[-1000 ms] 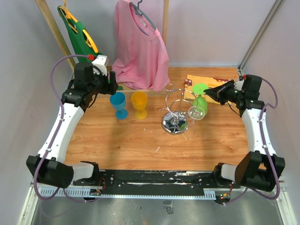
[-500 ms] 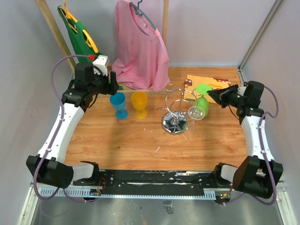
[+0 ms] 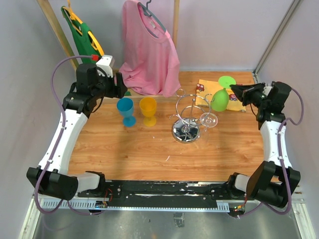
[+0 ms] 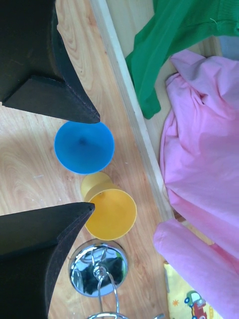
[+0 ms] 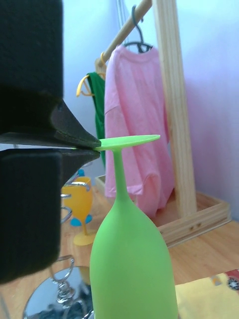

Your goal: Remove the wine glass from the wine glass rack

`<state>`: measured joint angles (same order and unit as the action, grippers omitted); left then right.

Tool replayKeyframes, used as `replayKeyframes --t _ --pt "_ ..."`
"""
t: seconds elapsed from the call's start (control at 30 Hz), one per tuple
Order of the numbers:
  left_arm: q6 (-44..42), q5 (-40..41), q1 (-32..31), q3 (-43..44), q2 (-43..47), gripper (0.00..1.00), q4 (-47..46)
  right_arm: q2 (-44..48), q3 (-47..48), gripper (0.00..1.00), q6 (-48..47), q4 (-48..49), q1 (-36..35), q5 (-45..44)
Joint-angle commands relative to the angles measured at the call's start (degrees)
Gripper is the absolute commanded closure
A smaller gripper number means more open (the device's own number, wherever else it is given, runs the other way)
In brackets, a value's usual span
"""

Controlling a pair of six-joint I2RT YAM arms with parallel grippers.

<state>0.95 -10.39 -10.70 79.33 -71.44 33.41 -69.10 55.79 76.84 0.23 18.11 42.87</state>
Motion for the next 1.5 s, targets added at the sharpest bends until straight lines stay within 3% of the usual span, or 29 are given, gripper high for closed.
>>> replayKeyframes --t 0.0,0.27,0.5,0.8,1.23,1.47 --pt "2.7 -2.41 -0.38 2.96 1.07 0.31 0.23 -0.6 3.91 0.99 7.7 10.72 2.54 -1.52" --pt "3.78 -3.3 -0.37 4.87 0.2 0.31 0.21 -1.31 12.26 0.99 9.5 15.12 3.22 -3.58" --pt "6.33 -7.04 -0.38 6.57 -0.32 0.29 -0.97 -1.74 13.88 0.99 20.58 29.57 3.25 -2.49" --pt "14.05 -19.02 -1.26 4.62 0.01 0.19 -15.5 -1.71 12.28 0.99 32.97 47.02 2.09 -0.61" --pt "17.53 -30.79 -1.48 13.27 -8.38 0.07 -31.46 -6.72 22.63 0.99 33.67 53.48 -12.24 -1.42" --pt "29.54 -37.46 -0.19 14.84 -12.54 0.05 -44.88 -11.23 27.0 0.99 34.85 58.54 -19.18 -0.33"
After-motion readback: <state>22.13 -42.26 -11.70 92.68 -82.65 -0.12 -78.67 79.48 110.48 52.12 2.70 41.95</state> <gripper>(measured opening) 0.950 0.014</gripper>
